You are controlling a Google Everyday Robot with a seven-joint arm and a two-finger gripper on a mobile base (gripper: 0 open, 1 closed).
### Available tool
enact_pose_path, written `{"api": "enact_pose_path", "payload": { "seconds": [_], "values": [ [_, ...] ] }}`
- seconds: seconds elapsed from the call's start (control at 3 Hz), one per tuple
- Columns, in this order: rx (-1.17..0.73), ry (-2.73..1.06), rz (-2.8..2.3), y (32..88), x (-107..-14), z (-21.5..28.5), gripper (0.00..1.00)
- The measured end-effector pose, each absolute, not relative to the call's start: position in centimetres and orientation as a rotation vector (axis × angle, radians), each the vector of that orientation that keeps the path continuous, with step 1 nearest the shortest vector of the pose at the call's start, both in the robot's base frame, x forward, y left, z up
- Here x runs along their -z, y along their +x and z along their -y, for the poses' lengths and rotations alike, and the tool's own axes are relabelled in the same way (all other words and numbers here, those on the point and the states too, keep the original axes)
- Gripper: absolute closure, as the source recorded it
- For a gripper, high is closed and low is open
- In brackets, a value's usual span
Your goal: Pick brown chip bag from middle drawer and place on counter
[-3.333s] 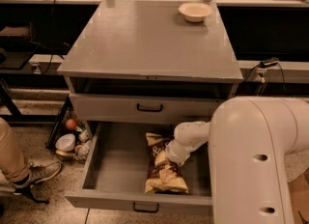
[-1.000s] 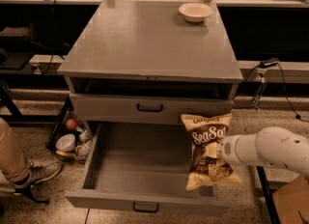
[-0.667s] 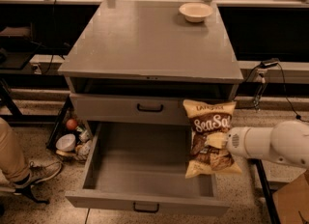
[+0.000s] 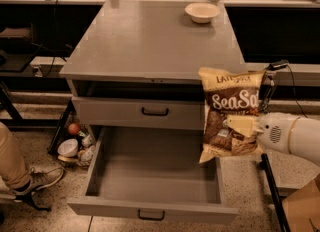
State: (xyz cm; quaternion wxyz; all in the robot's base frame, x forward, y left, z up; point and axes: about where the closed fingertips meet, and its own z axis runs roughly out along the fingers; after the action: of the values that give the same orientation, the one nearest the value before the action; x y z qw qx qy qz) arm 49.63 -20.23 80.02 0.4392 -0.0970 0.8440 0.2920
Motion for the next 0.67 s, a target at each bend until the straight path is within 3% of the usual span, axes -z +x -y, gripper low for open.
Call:
{"api": "enact_pose_path", "payload": {
  "seconds": [0.67],
  "values": [
    [-0.587,-0.402,-1.889,46.3,-87.1,21.9,1.0]
  ]
}}
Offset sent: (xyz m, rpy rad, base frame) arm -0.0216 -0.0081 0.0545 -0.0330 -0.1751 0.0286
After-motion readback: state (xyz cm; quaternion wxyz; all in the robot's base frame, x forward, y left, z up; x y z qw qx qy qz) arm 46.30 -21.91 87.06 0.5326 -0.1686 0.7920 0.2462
